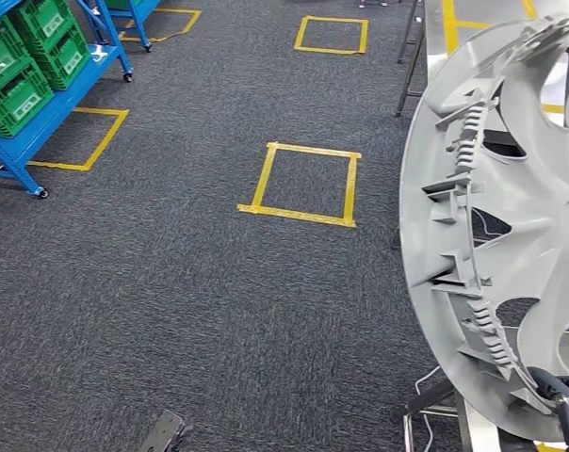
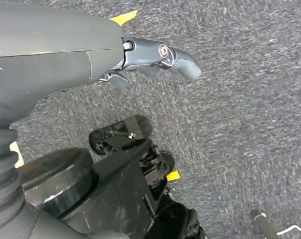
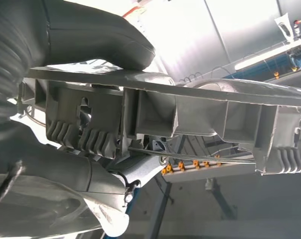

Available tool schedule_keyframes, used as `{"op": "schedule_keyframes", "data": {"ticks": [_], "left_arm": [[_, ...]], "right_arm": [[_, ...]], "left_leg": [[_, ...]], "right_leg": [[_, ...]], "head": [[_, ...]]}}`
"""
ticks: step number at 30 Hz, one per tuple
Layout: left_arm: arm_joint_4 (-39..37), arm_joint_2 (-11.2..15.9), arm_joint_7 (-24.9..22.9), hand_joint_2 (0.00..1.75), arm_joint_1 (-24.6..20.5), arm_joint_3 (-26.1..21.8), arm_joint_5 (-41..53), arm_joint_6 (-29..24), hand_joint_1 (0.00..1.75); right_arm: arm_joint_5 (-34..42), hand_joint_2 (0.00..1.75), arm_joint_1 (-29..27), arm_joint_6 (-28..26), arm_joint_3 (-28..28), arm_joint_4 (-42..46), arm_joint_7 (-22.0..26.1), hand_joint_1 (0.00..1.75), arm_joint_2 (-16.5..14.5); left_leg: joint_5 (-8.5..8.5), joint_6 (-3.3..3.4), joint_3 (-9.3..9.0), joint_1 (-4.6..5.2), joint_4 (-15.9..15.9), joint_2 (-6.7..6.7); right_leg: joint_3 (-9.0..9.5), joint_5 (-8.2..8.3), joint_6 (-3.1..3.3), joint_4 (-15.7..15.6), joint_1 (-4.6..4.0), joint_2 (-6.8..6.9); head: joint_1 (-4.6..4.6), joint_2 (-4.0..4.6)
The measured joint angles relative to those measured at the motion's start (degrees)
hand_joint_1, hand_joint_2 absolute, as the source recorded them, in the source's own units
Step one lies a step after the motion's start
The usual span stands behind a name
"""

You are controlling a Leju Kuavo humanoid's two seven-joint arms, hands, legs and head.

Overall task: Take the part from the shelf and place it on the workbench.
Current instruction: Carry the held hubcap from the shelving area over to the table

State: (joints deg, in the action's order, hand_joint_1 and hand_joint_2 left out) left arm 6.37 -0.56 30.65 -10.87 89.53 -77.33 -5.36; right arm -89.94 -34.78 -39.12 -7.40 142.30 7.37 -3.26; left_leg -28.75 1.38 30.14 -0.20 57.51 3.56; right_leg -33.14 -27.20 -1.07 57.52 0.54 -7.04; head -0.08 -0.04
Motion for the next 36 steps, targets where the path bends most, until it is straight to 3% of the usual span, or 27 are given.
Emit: {"op": "schedule_keyframes", "data": {"ticks": [1, 3, 5, 7, 8, 10, 12, 13, 15, 17, 18, 20, 22, 23, 24, 26, 27, 29, 30, 31, 33, 35, 36], "left_arm": [[0.0, 0.0, 0.0, 1.75, -0.1, 0.0, 0.0, 0.0, 0.00], [0.0, -0.2, 0.1, 1.75, -0.2, 0.0, 0.0, 0.0, 0.00], [0.0, -0.2, 0.1, 1.75, 0.0, 0.0, 0.0, 0.0, 0.00], [0.0, -0.2, 0.1, 1.75, 0.1, 0.0, 0.0, 0.0, 0.00], [0.0, -0.2, 0.1, 1.75, 0.1, 0.0, 0.1, 0.0, 0.00], [0.0, -0.4, 0.1, 1.75, 0.0, 0.0, 0.1, 0.0, 0.00], [0.0, -0.4, 0.1, 1.75, -0.1, 0.0, 0.2, 0.0, 0.00], [0.0, -0.4, 0.1, 1.75, -0.1, 0.0, 0.2, 0.0, 0.00], [0.0, -0.4, 0.1, 1.75, -0.2, 0.0, 0.3, 0.0, 0.00], [0.0, -0.4, 0.1, 1.75, -0.3, 0.0, 0.5, 0.0, 0.00], [0.0, -0.4, 0.1, 1.75, -0.3, 0.0, 0.7, 0.0, 0.00], [0.0, -0.4, 0.1, 1.75, -0.2, 0.0, 0.8, 0.0, 0.00], [0.0, -0.4, 0.1, 1.75, 0.0, 0.0, 1.0, 0.0, 0.00], [0.0, -0.4, 0.1, 1.75, 0.0, 0.0, 1.1, 0.0, 0.00], [0.0, -0.4, 0.1, 1.75, 0.0, 0.0, 1.2, 0.0, 0.00], [0.0, -0.4, 0.1, 1.75, -0.1, 0.0, 1.3, 0.1, 0.00], [0.0, -0.3, 0.1, 1.75, -0.2, 0.0, 1.3, 0.1, 0.00], [0.0, -0.3, 0.1, 1.75, -0.3, 0.0, 1.4, 0.1, 0.00], [0.0, -0.4, 0.1, 1.75, -0.4, 0.0, 1.5, 0.1, 0.00], [0.0, -0.4, 0.1, 1.75, -0.5, 0.0, 1.5, 0.1, 0.00], [0.0, -0.6, 0.1, 1.75, -0.7, 0.0, 1.6, 0.1, 0.00], [0.1, -0.6, 0.1, 1.75, -0.5, 0.0, 1.6, 0.1, 0.00], [0.1, -0.6, 0.1, 1.75, -0.4, 0.0, 1.7, 0.2, 0.00]], "right_arm": [[0.0, 1.75, -0.2, 0.0, 0.0, 0.1, 0.0, 1.75, 0.0], [0.0, 1.75, -0.2, 0.0, 0.1, 0.3, 0.0, 1.75, 0.0], [0.0, 1.75, -0.1, 0.0, 0.1, 0.4, 0.0, 1.75, 0.0], [-0.1, 1.75, -0.1, 0.0, 0.1, 0.4, 0.0, 1.75, 0.0], [-0.1, 1.75, -0.2, 0.0, 0.1, 0.4, 0.0, 1.75, 0.0], [-0.1, 1.75, -0.2, 0.0, 0.2, 0.5, -0.1, 1.75, 0.0], [-0.1, 1.75, -0.2, 0.0, 0.2, 0.6, -0.2, 1.75, 0.0], [-0.1, 1.75, -0.2, 0.0, 0.3, 0.6, -0.3, 1.75, 0.0], [0.0, 1.75, -0.4, 0.0, 0.4, 0.8, -0.4, 1.75, -0.1], [0.0, 1.75, -0.6, 0.0, 0.5, 1.1, -0.6, 1.75, -0.3], [0.0, 1.75, -0.6, 0.0, 0.5, 1.2, -0.6, 1.75, -0.3], [0.0, 1.75, -0.6, 0.0, 0.6, 1.3, -0.6, 1.75, -0.4], [0.0, 1.75, -0.7, 0.0, 0.7, 1.3, -0.6, 1.75, -0.4], [0.0, 1.75, -0.7, 0.0, 0.8, 1.3, -0.6, 1.75, -0.5], [0.0, 1.75, -0.7, 0.0, 0.9, 1.3, -0.6, 1.75, -0.5], [0.0, 1.75, -0.8, 0.0, 1.0, 1.4, -0.6, 1.75, -0.5], [0.0, 1.75, -0.8, 0.0, 1.0, 1.4, -0.6, 1.75, -0.5], [0.0, 1.75, -0.9, 0.0, 1.1, 1.5, -0.6, 1.75, -0.5], [0.0, 1.75, -1.0, 0.0, 1.1, 1.6, -0.6, 1.75, -0.5], [0.0, 1.75, -1.2, 0.0, 1.2, 1.6, -0.6, 1.75, -0.5], [0.0, 1.75, -1.4, 0.0, 1.2, 1.8, -0.6, 1.75, -0.5], [0.0, 1.75, -1.3, 0.0, 1.3, 1.9, -0.6, 1.75, -0.5], [0.0, 1.75, -1.2, 0.0, 1.3, 1.9, -0.6, 1.75, -0.5]], "left_leg": [[0.16, 0.03, -0.07, -0.14, -0.5, -0.66], [0.63, 0.14, -0.24, -0.43, -1.3, -2.08], [0.73, 0.29, -0.21, -0.34, -1.4, -3.61], [0.68, 0.22, -0.15, -0.30, -1.3, -5.22], [0.63, 0.14, -0.15, -0.31, -1.3, -5.95], [0.39, -0.23, -0.30, -0.30, -1.1, -7.23], [0.00, -0.85, -0.48, 0.00, -0.8, -8.21], [-0.15, -1.13, -0.58, 0.18, -0.7, -8.64], [-0.32, -1.54, -0.77, 0.30, -0.6, -9.54], [-1.47, -2.05, -0.52, 0.06, 0.5, -8.70], [-2.95, -2.31, 0.20, -0.06, 2.4, -7.51], [-7.05, -2.56, 3.21, -0.18, 9.6, -4.93], [-9.03, -2.45, 5.95, -0.17, 15.7, -4.20], [-8.30, -2.26, 6.13, -0.15, 15.9, -4.08], [-6.48, -1.95, 5.30, -0.11, 13.9, -3.82], [-2.11, -0.97, 2.16, -0.02, 6.6, -1.93], [-0.80, -0.55, 0.86, -0.02, 3.5, -0.81], [-0.51, -0.13, -0.17, 0.03, 0.8, 0.30], [-0.53, -0.13, -0.24, 0.03, 0.3, -0.10], [-0.44, -0.10, -0.31, -0.08, -0.1, -0.70], [0.06, 0.12, -0.46, -0.34, -0.9, -1.92], [0.25, 0.33, -0.52, -0.37, -1.2, -3.34], [0.24, 0.35, -0.49, -0.34, -1.2, -4.15]], "right_leg": [[-0.44, -0.15, -0.32, 0.2, -0.04, 0.53], [-2.26, -2.23, -0.84, 3.4, -0.12, 3.44], [-5.58, -5.80, -1.35, 10.4, 0.07, 6.14], [-7.83, -7.21, -1.81, 15.3, 0.28, 6.72], [-7.46, -6.41, -1.96, 14.9, 0.38, 6.91], [-3.41, -3.01, -2.04, 7.8, 0.50, 8.51], [0.42, -1.22, -1.50, 1.3, 0.28, 10.77], [1.09, -1.21, -1.10, 0.1, 0.16, 11.30], [1.06, -1.13, -0.28, 0.0, 0.06, 10.35], [0.85, -0.84, 0.39, 0.0, 0.19, 9.21], [0.77, -0.67, 0.74, -0.1, 0.29, 8.64], [0.58, -0.48, 1.24, -0.1, 0.28, 7.39], [0.46, -0.39, 1.43, 0.0, 0.10, 5.88], [0.47, -0.37, 1.46, 0.0, 0.00, 5.08], [0.55, -0.35, 1.48, 0.0, -0.11, 4.26], [0.71, -0.31, 1.40, 0.1, -0.31, 2.79], [0.66, -0.27, 1.28, 0.1, -0.36, 2.11], [0.10, -0.03, 0.76, 0.3, -0.26, 0.97], [-0.21, 0.17, 0.39, 0.3, -0.19, 0.37], [-0.59, 0.16, 0.08, 0.3, -0.11, 0.30], [-1.92, -1.27, -0.53, 2.2, -0.10, 2.51], [-5.11, -4.74, -1.21, 8.7, 0.08, 5.69], [-6.91, -6.28, -1.55, 12.5, 0.20, 6.36]], "head": [[-0.04, 0.00], [-0.30, 0.00], [-0.50, 0.00], [-0.50, 0.00], [-0.51, 0.00], [-0.51, 0.00], [-0.47, 0.00], [-0.44, 0.00], [-0.41, 0.00], [-0.38, 0.00], [-0.34, 0.00], [-0.28, 0.00], [-0.30, 0.00], [-0.30, 0.00], [-0.30, 0.00], [-0.35, 0.00], [-0.36, 0.00], [-0.33, 0.00], [-0.28, 0.00], [-0.26, 0.00], [-0.49, 0.00], [-0.71, 0.00], [-0.73, 0.00]]}}
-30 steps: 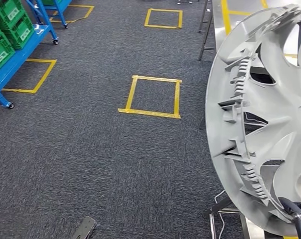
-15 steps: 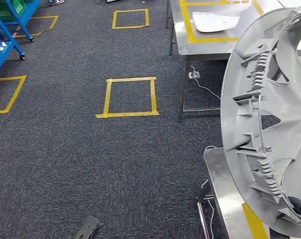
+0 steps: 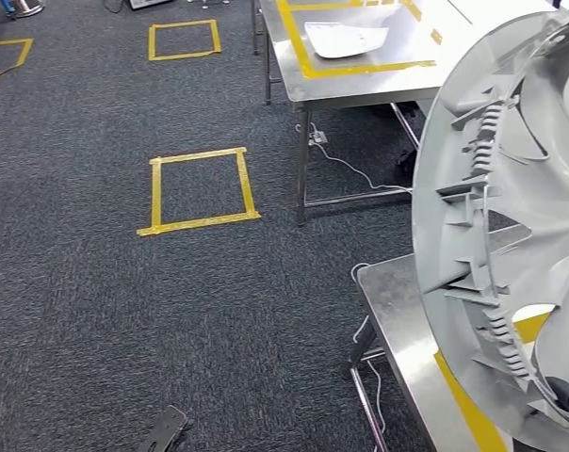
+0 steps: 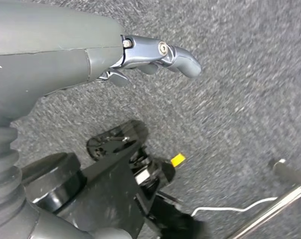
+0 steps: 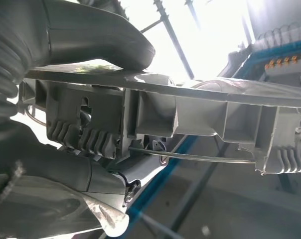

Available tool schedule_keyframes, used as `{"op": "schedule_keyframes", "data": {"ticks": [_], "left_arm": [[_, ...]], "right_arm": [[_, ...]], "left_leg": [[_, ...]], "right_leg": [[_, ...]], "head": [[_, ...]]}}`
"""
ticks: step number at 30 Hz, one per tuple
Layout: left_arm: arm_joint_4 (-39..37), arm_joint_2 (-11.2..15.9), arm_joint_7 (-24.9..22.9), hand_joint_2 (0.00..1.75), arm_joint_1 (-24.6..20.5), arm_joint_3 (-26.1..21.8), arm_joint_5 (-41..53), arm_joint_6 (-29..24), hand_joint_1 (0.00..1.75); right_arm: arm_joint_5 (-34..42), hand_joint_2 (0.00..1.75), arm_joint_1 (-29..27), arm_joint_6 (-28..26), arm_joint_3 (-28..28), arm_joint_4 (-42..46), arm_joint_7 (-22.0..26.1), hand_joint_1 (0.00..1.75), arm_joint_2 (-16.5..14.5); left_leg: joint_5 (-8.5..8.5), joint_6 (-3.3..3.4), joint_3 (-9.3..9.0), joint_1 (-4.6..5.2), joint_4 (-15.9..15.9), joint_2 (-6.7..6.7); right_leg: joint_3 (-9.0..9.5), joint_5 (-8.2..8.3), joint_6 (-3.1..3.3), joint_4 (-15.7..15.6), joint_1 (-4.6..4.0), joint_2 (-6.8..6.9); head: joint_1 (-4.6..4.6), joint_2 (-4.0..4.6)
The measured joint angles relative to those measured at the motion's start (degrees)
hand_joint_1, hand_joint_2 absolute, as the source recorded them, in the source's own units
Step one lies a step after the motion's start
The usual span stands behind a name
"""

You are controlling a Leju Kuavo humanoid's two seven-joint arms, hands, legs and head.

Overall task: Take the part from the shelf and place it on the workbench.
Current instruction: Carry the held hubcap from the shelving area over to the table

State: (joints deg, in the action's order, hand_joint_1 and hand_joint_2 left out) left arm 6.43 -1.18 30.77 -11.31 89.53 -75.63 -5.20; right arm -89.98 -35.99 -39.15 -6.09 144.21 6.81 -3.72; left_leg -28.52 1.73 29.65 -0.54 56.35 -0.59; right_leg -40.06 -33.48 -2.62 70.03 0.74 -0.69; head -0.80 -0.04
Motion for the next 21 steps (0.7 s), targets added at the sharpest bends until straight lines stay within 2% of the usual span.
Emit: {"op": "schedule_keyframes", "data": {"ticks": [1, 2, 3, 4, 5, 6, 7, 8, 10, 12, 14, 15, 16, 17, 18, 19, 21], "left_arm": [[0.0, 0.0, 0.0, 1.75, 0.1, 0.0, 0.0, 0.0, 0.00], [0.0, 0.0, 0.0, 1.75, 0.1, 0.0, 0.1, 0.0, 0.00], [0.0, -0.1, 0.0, 1.75, 0.0, 0.0, 0.1, 0.1, 0.00], [0.0, -0.1, 0.0, 1.75, -0.1, 0.0, 0.1, 0.1, 0.00], [0.0, -0.1, 0.0, 1.75, -0.1, 0.0, 0.1, 0.1, 0.00], [0.0, -0.2, 0.0, 1.75, -0.1, 0.0, 0.1, 0.1, 0.00], [0.0, -0.1, 0.0, 1.75, -0.1, 0.0, 0.2, 0.1, 0.00], [0.0, -0.1, 0.0, 1.75, -0.1, 0.0, 0.2, 0.1, 0.00], [0.0, -0.2, 0.0, 1.75, -0.2, 0.0, 0.2, 0.1, 0.00], [0.0, -0.2, 0.0, 1.75, -0.3, 0.0, 0.3, 0.2, 0.00], [0.0, -0.2, 0.0, 1.75, -0.2, 0.0, 0.3, 0.2, 0.00], [0.0, -0.2, 0.0, 1.75, -0.1, 0.0, 0.3, 0.2, 0.00], [0.0, -0.2, 0.0, 1.75, 0.1, 0.0, 0.3, 0.2, 0.00], [0.0, -0.2, 0.0, 1.75, 0.1, 0.0, 0.3, 0.2, 0.00], [0.0, -0.2, 0.0, 1.75, 0.2, 0.0, 0.3, 0.2, 0.00], [0.0, -0.2, 0.0, 1.75, 0.2, 0.0, 0.3, 0.2, 0.00], [0.0, -0.1, 0.0, 1.75, 0.2, 0.0, 0.3, 0.2, 0.00]], "right_arm": [[0.0, 1.75, 0.0, 0.0, 0.0, 0.0, 0.0, 1.75, 0.0], [0.0, 1.75, -0.1, 0.0, 0.0, 0.0, 0.0, 1.75, 0.0], [0.0, 1.75, -0.1, 0.0, 0.0, 0.0, 0.0, 1.75, 0.0], [0.0, 1.75, -0.1, 0.0, 0.0, 0.0, -0.1, 1.75, 0.0], [0.0, 1.75, -0.1, 0.0, 0.1, 0.0, -0.2, 1.75, 0.0], [0.0, 1.75, -0.1, 0.0, 0.1, 0.0, -0.2, 1.75, 0.0], [0.0, 1.75, -0.2, 0.0, 0.1, 0.0, -0.3, 1.75, 0.0], [0.0, 1.75, -0.2, 0.0, 0.1, 0.1, -0.4, 1.75, 0.0], [0.0, 1.75, -0.3, 0.0, 0.1, 0.1, -0.6, 1.75, 0.0], [0.0, 1.75, -0.4, 0.0, 0.2, 0.1, -0.6, 1.75, 0.0], [0.0, 1.75, -0.4, 0.0, 0.2, 0.1, -0.6, 1.75, 0.0], [0.0, 1.75, -0.4, 0.0, 0.2, 0.1, -0.6, 1.75, 0.0], [0.0, 1.75, -0.4, 0.0, 0.2, 0.1, -0.6, 1.75, 0.0], [0.0, 1.75, -0.4, 0.0, 0.2, 0.1, -0.6, 1.75, 0.0], [0.0, 1.75, -0.4, 0.0, 0.2, 0.1, -0.6, 1.75, 0.0], [0.0, 1.75, -0.4, 0.0, 0.2, 0.1, -0.6, 1.75, 0.0], [0.0, 1.75, -0.4, 0.0, 0.2, 0.1, -0.6, 1.75, 0.0]], "left_leg": [[-0.03, -0.03, 0.00, 0.02, 0.0, -0.78], [-0.08, -0.10, -0.02, 0.02, 0.0, -1.51], [-0.16, -0.21, -0.07, 0.01, 0.1, -2.20], [-0.27, -0.38, -0.18, 0.01, 0.1, -2.82], [-0.43, -0.62, -0.31, 0.09, 0.1, -3.39], [-0.62, -0.93, -0.38, 0.25, 0.3, -3.84], [-0.76, -1.23, -0.47, 0.41, 0.4, -4.27], [-0.84, -1.51, -0.53, 0.57, 0.5, -4.68], [-0.99, -2.02, -0.65, 0.54, 0.5, -5.27], [-2.54, -2.57, -0.11, 0.30, 2.2, -3.56], [-6.24, -2.83, 2.46, 0.16, 8.3, -0.90], [-8.07, -2.80, 4.28, 0.15, 12.4, -0.28], [-9.14, -2.72, 5.80, 0.16, 15.7, -0.05], [-9.00, -2.56, 6.53, 0.18, 17.1, 0.04], [-7.73, -2.29, 6.29, 0.22, 16.3, 0.20], [-5.61, -1.90, 5.09, 0.28, 13.5, 0.62], [-1.70, -0.78, 1.92, 0.42, 6.0, 3.09]], "right_leg": [[-1.27, -0.80, -0.27, 2.8, 0.09, 0.30], [-1.42, -0.45, -0.45, 3.3, 0.15, 0.46], [-0.44, 0.82, -0.55, 1.7, 0.22, 0.73], [1.61, 2.68, -0.58, -1.9, 0.28, 1.32], [3.95, 4.09, -0.58, -6.1, 0.22, 2.50], [5.96, 5.08, -0.31, -9.6, 0.14, 3.41], [7.18, 5.46, 0.05, -11.7, 0.02, 4.00], [7.59, 5.37, 0.45, -12.4, -0.14, 4.15], [7.43, 5.65, 1.33, -12.4, -0.16, 2.94], [7.27, 5.93, 2.08, -12.5, -0.01, 1.94], [7.14, 6.13, 2.65, -12.6, 0.01, 0.87], [7.07, 6.18, 2.82, -12.5, -0.08, 0.23], [7.03, 6.23, 2.92, -12.5, -0.20, -0.49], [7.03, 6.27, 3.00, -12.5, -0.34, -1.24], [7.05, 6.31, 3.04, -12.5, -0.48, -2.02], [7.12, 6.34, 3.06, -12.5, -0.61, -2.79], [7.13, 6.45, 2.96, -12.4, -0.76, -4.20]], "head": [[0.01, 0.00], [0.01, 0.00], [0.00, 0.00], [0.00, 0.00], [0.00, 0.00], [0.02, 0.00], [0.09, 0.00], [0.17, 0.00], [0.27, 0.00], [0.38, 0.00], [0.54, 0.00], [0.54, 0.00], [0.53, 0.00], [0.53, 0.00], [0.52, 0.00], [0.53, 0.00], [0.48, 0.00]]}}
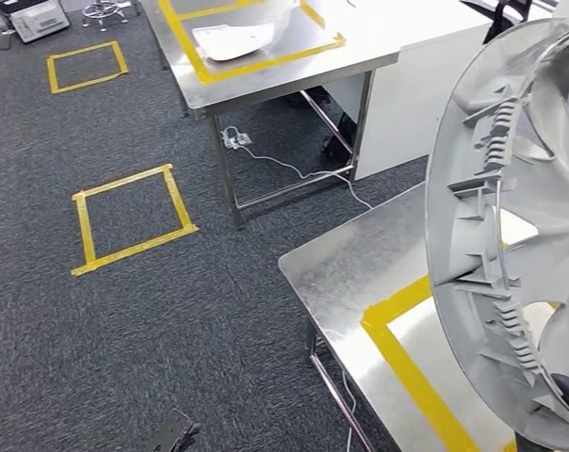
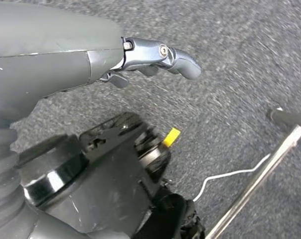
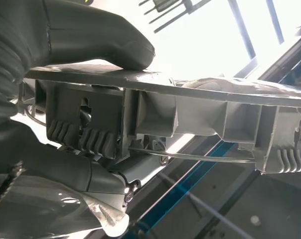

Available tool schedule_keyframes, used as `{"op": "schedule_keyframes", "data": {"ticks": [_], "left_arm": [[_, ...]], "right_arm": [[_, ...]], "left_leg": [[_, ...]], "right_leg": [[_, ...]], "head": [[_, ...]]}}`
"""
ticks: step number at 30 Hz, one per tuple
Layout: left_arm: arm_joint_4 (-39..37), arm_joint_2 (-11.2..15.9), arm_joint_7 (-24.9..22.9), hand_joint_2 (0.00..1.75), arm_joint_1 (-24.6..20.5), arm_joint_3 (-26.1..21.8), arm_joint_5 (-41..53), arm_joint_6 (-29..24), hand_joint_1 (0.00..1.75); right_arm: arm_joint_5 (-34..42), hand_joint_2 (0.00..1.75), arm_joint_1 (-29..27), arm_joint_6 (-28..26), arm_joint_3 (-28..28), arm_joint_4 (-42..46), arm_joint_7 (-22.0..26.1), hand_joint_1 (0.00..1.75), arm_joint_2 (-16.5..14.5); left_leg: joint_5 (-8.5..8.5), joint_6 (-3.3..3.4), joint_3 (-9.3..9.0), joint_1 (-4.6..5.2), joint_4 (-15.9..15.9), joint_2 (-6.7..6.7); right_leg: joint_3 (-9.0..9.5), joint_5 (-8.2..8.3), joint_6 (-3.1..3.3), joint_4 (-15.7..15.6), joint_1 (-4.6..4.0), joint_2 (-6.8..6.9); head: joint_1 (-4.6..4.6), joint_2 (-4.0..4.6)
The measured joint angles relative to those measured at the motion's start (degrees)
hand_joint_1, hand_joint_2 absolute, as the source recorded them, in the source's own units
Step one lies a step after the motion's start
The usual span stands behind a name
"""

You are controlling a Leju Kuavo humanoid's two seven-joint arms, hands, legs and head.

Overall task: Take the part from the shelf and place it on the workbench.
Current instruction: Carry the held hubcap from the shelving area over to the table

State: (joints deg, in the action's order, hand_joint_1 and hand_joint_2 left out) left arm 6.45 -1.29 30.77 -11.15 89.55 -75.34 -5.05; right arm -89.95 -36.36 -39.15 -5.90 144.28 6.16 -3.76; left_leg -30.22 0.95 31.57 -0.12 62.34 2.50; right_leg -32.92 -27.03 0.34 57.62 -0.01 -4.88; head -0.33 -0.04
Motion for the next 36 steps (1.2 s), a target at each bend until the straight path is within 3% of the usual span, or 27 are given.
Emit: {"op": "schedule_keyframes", "data": {"ticks": [2, 4, 5, 7, 9, 11, 12, 13, 14, 16, 18, 20, 22, 24, 25, 26, 27, 29, 31, 33, 35, 36], "left_arm": [[0.0, 0.1, 0.0, 1.75, 0.0, 0.0, 0.0, 0.0, 0.00], [0.0, 0.1, 0.0, 1.75, -0.1, 0.0, 0.0, 0.0, 0.00], [0.0, 0.0, 0.0, 1.75, -0.2, 0.0, 0.0, 0.0, 0.00], [0.0, -0.1, 0.0, 1.75, -0.3, 0.0, 0.0, 0.0, 0.00], [0.0, -0.1, 0.0, 1.75, -0.1, 0.0, 0.0, 0.0, 0.00], [0.0, -0.1, 0.0, 1.75, 0.1, 0.0, 0.0, 0.0, 0.00], [0.0, -0.1, 0.0, 1.75, 0.1, 0.0, 0.0, 0.0, 0.00], [0.0, -0.1, 0.0, 1.75, 0.1, 0.0, 0.0, 0.0, 0.00], [0.0, -0.2, 0.0, 1.75, 0.0, 0.0, 0.0, 0.0, 0.00], [0.0, -0.2, 0.0, 1.75, -0.1, 0.0, 0.0, 0.1, 0.00], [0.0, -0.1, 0.0, 1.75, -0.2, 0.0, 0.0, 0.1, 0.00], [0.0, -0.2, 0.0, 1.75, -0.3, 0.0, 0.0, 0.2, 0.00], [0.0, -0.3, 0.1, 1.75, -0.4, 0.0, 0.0, 0.2, 0.00], [0.0, -0.3, 0.1, 1.75, -0.3, 0.0, 0.0, 0.2, 0.00], [0.0, -0.3, 0.1, 1.75, -0.2, 0.0, 0.0, 0.3, 0.00], [0.0, -0.3, 0.1, 1.75, 0.0, 0.0, 0.0, 0.3, 0.00], [0.0, -0.3, 0.1, 1.75, 0.0, 0.0, 0.0, 0.3, 0.00], [0.0, -0.3, 0.1, 1.75, 0.0, 0.0, 0.0, 0.4, 0.00], [0.0, -0.1, 0.1, 1.75, 0.0, 0.0, 0.0, 0.4, 0.00], [0.0, 0.0, 0.2, 1.75, -0.1, 0.0, 0.0, 0.4, 0.00], [0.0, 0.0, 0.2, 1.75, -0.2, 0.0, 0.0, 0.4, 0.00], [0.0, -0.1, 0.2, 1.75, -0.3, 0.0, 0.0, 0.4, 0.00]], "right_arm": [[0.0, 1.75, 0.0, 0.0, 0.0, 0.0, -0.1, 1.75, 0.0], [0.0, 1.75, -0.1, 0.0, 0.0, 0.0, -0.1, 1.75, 0.0], [0.0, 1.75, -0.2, 0.0, 0.0, 0.0, -0.1, 1.75, 0.0], [0.0, 1.75, -0.4, 0.0, 0.0, 0.0, -0.2, 1.75, 0.0], [0.0, 1.75, -0.3, 0.0, 0.0, 0.0, -0.2, 1.75, 0.0], [0.0, 1.75, -0.2, 0.0, 0.0, 0.0, -0.2, 1.75, 0.0], [-0.1, 1.75, -0.3, 0.0, 0.0, 0.0, -0.2, 1.75, 0.0], [-0.1, 1.75, -0.3, 0.0, 0.0, 0.0, -0.2, 1.75, 0.0], [-0.1, 1.75, -0.3, 0.0, 0.0, 0.0, -0.2, 1.75, 0.0], [0.0, 1.75, -0.2, 0.0, 0.0, 0.0, -0.3, 1.75, 0.0], [0.0, 1.75, -0.2, 0.0, 0.0, 0.0, -0.5, 1.75, 0.0], [0.0, 1.75, -0.3, 0.0, 0.0, 0.0, -0.7, 1.75, 0.0], [0.0, 1.75, -0.3, 0.0, 0.0, 0.0, -0.9, 1.75, 0.0], [0.0, 1.75, -0.3, 0.0, 0.0, 0.0, -0.9, 1.75, 0.0], [0.0, 1.75, -0.2, 0.0, 0.0, 0.0, -1.0, 1.75, 0.0], [0.0, 1.75, -0.2, 0.0, 0.0, 0.0, -1.1, 1.75, 0.0], [0.0, 1.75, -0.2, 0.0, 0.0, 0.0, -1.2, 1.75, 0.0], [0.0, 1.75, -0.3, 0.0, 0.0, 0.0, -1.4, 1.75, 0.0], [0.0, 1.75, -0.2, 0.0, 0.0, 0.0, -1.5, 1.75, 0.0], [0.0, 1.75, -0.1, 0.0, 0.0, 0.0, -1.7, 1.75, 0.0], [0.0, 1.75, -0.2, 0.0, 0.0, 0.0, -1.9, 1.75, 0.0], [0.0, 1.75, -0.4, 0.0, 0.0, 0.0, -1.9, 1.75, 0.0]], "left_leg": [[1.03, 0.63, -1.71, 0.15, -4.1, 1.82], [0.98, 0.66, -1.96, 0.15, -5.0, 1.11], [1.25, 0.70, -2.05, 0.04, -5.4, 0.41], [1.80, 0.95, -2.21, -0.23, -6.2, -1.01], [1.92, 1.13, -2.13, -0.13, -6.4, -2.56], [1.87, 1.06, -2.03, -0.08, -6.3, -4.27], [1.81, 0.96, -2.03, -0.10, -6.3, -5.05], [1.71, 0.80, -2.08, -0.13, -6.2, -5.74], [1.55, 0.55, -2.18, -0.16, -6.1, -6.34], [1.12, -0.16, -2.29, 0.05, -5.8, -7.30], [0.91, -0.78, -2.44, 0.27, -5.6, -8.16], [0.61, -1.32, -2.64, 0.08, -5.4, -8.59], [-1.52, -1.80, -1.74, -0.21, -2.8, -6.56], [-5.47, -1.94, 1.37, -0.32, 4.3, -3.86], [-7.00, -1.90, 3.17, -0.31, 8.2, -3.32], [-7.48, -1.78, 4.47, -0.29, 10.8, -3.08], [-6.80, -1.59, 4.87, -0.27, 11.3, -2.96], [-2.54, -0.94, 2.84, -0.17, 5.9, -2.00], [0.93, -0.11, -0.03, -0.15, -1.1, 0.99], [1.40, 0.26, -1.05, -0.04, -4.1, 2.69], [1.52, 0.36, -1.25, -0.02, -5.1, 1.55], [1.78, 0.50, -1.44, -0.10, -5.5, 0.87]], "right_leg": [[-0.43, 0.25, -0.47, 0.1, 0.12, -1.25], [-1.01, 0.65, -1.24, 0.1, 0.30, -2.43], [-1.41, 0.55, -1.55, 0.3, 0.29, -2.08], [-3.17, -1.42, -2.02, 3.2, 0.17, 0.57], [-6.53, -5.13, -2.50, 10.2, 0.35, 3.55], [-8.86, -6.84, -3.06, 15.5, 0.71, 4.43], [-8.46, -6.16, -3.29, 15.1, 0.92, 4.71], [-6.81, -4.61, -3.46, 12.4, 1.10, 5.17], [-4.38, -2.89, -3.59, 8.3, 1.24, 6.12], [-0.35, -1.12, -3.25, 1.6, 1.09, 8.05], [0.58, -1.15, -2.42, 0.0, 0.77, 8.22], [0.40, -0.89, -1.57, -0.1, 0.77, 7.04], [0.36, -0.62, -0.83, -0.2, 0.91, 6.00], [0.28, -0.48, -0.37, -0.3, 0.89, 4.84], [0.23, -0.45, -0.25, -0.2, 0.80, 4.16], [0.21, -0.43, -0.20, -0.2, 0.68, 3.39], [0.22, -0.41, -0.18, -0.2, 0.57, 2.63], [0.38, -0.40, -0.16, -0.1, 0.43, 1.07], [0.28, -0.35, -0.34, 0.0, 0.44, -0.31], [-0.37, -0.08, -0.95, 0.1, 0.72, -1.57], [-1.09, 0.22, -1.71, 0.1, 0.98, -2.35], [-1.53, -0.08, -1.98, 0.5, 0.94, -1.45]], "head": [[0.04, 0.00], [0.12, 0.00], [0.08, 0.00], [-0.21, 0.00], [-0.45, 0.00], [-0.46, 0.00], [-0.47, 0.00], [-0.48, 0.00], [-0.47, 0.00], [-0.45, 0.00], [-0.35, 0.00], [-0.27, 0.00], [-0.10, 0.00], [0.12, 0.00], [0.16, 0.00], [0.16, 0.00], [0.16, 0.00], [0.15, 0.00], [0.11, 0.00], [0.23, 0.00], [0.36, 0.00], [0.30, 0.00]]}}
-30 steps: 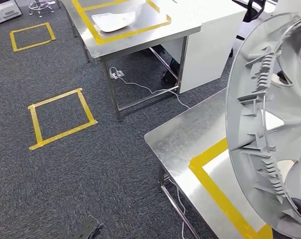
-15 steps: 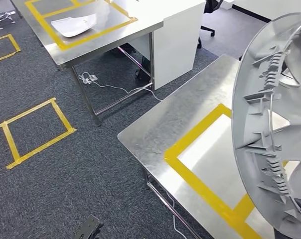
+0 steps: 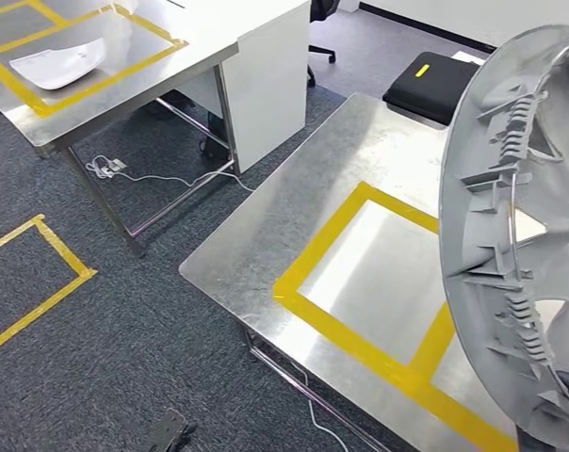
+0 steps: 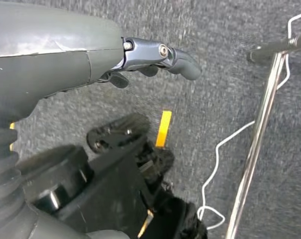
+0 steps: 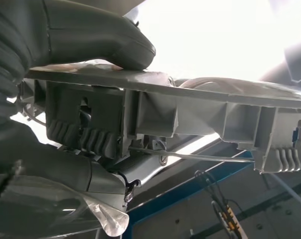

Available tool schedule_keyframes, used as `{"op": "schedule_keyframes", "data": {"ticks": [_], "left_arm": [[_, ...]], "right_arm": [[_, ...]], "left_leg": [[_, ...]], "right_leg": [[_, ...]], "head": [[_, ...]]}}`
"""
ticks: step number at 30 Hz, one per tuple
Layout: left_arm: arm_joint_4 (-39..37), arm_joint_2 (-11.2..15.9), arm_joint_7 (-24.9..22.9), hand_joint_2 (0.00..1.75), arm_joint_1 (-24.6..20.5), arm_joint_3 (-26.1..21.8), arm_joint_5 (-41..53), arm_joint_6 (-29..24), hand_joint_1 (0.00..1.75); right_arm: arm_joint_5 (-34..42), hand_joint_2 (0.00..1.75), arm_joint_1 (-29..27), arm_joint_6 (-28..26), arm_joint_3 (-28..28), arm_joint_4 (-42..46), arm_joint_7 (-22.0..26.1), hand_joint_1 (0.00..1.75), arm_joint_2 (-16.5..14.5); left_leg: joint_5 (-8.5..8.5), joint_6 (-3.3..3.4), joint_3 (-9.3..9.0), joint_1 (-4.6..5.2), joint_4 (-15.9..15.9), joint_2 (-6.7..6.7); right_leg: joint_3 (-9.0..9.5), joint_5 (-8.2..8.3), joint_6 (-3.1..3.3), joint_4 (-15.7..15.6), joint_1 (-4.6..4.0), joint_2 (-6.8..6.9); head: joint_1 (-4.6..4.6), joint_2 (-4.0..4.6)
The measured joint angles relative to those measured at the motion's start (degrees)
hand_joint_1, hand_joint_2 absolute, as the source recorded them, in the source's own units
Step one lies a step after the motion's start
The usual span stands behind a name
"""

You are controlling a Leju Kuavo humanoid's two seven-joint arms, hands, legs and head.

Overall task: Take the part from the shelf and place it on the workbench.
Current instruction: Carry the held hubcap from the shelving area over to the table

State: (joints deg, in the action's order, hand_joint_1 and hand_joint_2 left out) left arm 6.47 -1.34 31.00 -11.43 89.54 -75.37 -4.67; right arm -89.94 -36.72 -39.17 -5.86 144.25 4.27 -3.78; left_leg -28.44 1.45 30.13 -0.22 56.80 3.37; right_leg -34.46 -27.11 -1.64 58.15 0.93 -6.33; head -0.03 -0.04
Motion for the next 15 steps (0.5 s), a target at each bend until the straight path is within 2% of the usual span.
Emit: {"op": "schedule_keyframes", "data": {"ticks": [1, 3, 4, 5, 6, 7, 8, 9, 11, 12, 14, 15], "left_arm": [[0.0, 0.0, 0.0, 1.75, 0.0, 0.0, 0.0, 0.0, 0.00], [0.0, -0.1, 0.1, 1.75, 0.0, 0.0, -0.1, 0.0, 0.00], [0.0, -0.1, 0.1, 1.75, 0.1, 0.0, -0.1, 0.1, 0.00], [0.0, -0.1, 0.1, 1.75, 0.2, 0.0, -0.1, 0.1, 0.00], [0.0, -0.1, 0.1, 1.75, 0.2, 0.0, -0.1, 0.1, 0.00], [0.0, -0.1, 0.1, 1.75, 0.2, 0.0, -0.1, 0.1, 0.00], [0.0, -0.2, 0.1, 1.75, 0.2, 0.0, -0.1, 0.1, 0.00], [0.0, -0.2, 0.1, 1.75, 0.1, 0.0, -0.1, 0.1, 0.00], [0.0, -0.2, 0.1, 1.75, 0.1, 0.0, -0.1, 0.1, 0.00], [0.0, -0.2, 0.1, 1.75, 0.1, 0.0, -0.1, 0.1, 0.00], [0.0, -0.2, 0.1, 1.75, 0.0, 0.0, -0.2, 0.1, 0.00], [0.0, -0.3, 0.2, 1.75, -0.1, 0.0, -0.2, 0.2, 0.00]], "right_arm": [[0.0, 1.75, 0.0, 0.0, 0.0, 0.0, 0.0, 1.75, 0.0], [0.0, 1.75, 0.1, 0.0, 0.0, 0.0, -0.1, 1.75, 0.0], [0.0, 1.75, 0.1, 0.0, 0.0, 0.0, -0.2, 1.75, 0.0], [0.0, 1.75, 0.1, 0.0, 0.0, -0.1, -0.3, 1.75, 0.0], [0.0, 1.75, 0.1, 0.0, 0.0, -0.1, -0.4, 1.75, 0.0], [-0.1, 1.75, 0.1, 0.0, 0.0, -0.1, -0.5, 1.75, 0.0], [-0.1, 1.75, 0.0, 0.0, 0.0, -0.1, -0.6, 1.75, 0.0], [-0.1, 1.75, 0.0, 0.0, 0.0, -0.1, -0.6, 1.75, 0.0], [0.0, 1.75, 0.0, 0.0, 0.0, -0.1, -0.7, 1.75, 0.0], [0.0, 1.75, 0.0, 0.0, 0.0, -0.1, -0.7, 1.75, 0.0], [0.0, 1.75, -0.2, 0.0, 0.0, -0.1, -0.9, 1.75, 0.0], [0.0, 1.75, -0.3, 0.0, 0.0, -0.1, -1.0, 1.75, 0.0]], "left_leg": [[0.26, 0.18, -0.19, -0.10, -0.5, -0.75], [0.44, 0.45, -0.37, -0.09, -0.9, -2.37], [0.41, 0.51, -0.35, -0.02, -0.9, -3.26], [0.36, 0.50, -0.33, 0.02, -0.9, -4.13], [0.31, 0.44, -0.33, 0.04, -0.9, -4.95], [0.23, 0.34, -0.37, 0.04, -0.8, -5.68], [0.12, 0.17, -0.48, 0.03, -0.8, -6.34], [-0.04, -0.08, -0.60, 0.08, -0.7, -6.93], [-0.44, -0.70, -0.79, 0.33, -0.4, -7.86], [-0.54, -0.98, -0.87, 0.45, -0.3, -8.29], [-0.72, -1.50, -1.04, 0.41, -0.3, -9.02], [-1.14, -1.79, -1.03, 0.28, 0.0, -8.67]], "right_leg": [[-0.83, -0.91, -0.24, 1.3, -0.10, 1.46], [-3.89, -4.34, -0.72, 7.4, -0.20, 4.81], [-5.71, -6.04, -1.01, 11.2, -0.12, 5.49], [-7.01, -7.00, -1.26, 14.0, -0.02, 5.79], [-7.32, -6.92, -1.46, 14.9, 0.09, 5.97], [-6.39, -5.83, -1.59, 13.5, 0.18, 6.24], [-4.27, -4.06, -1.66, 10.0, 0.25, 6.86], [-1.81, -2.65, -1.63, 5.7, 0.21, 8.06], [1.79, -1.08, -0.98, -0.2, 0.00, 9.62], [2.29, -1.11, -0.56, -1.0, -0.15, 9.76], [2.26, -0.89, 0.28, -0.9, -0.26, 8.60], [2.21, -0.78, 0.63, -1.0, -0.21, 8.11]], "head": [[-0.08, 0.00], [-0.22, 0.00], [-0.26, 0.00], [-0.26, 0.00], [-0.26, 0.00], [-0.26, 0.00], [-0.26, 0.00], [-0.28, 0.00], [-0.24, 0.00], [-0.21, 0.00], [-0.17, 0.00], [-0.13, 0.00]]}}
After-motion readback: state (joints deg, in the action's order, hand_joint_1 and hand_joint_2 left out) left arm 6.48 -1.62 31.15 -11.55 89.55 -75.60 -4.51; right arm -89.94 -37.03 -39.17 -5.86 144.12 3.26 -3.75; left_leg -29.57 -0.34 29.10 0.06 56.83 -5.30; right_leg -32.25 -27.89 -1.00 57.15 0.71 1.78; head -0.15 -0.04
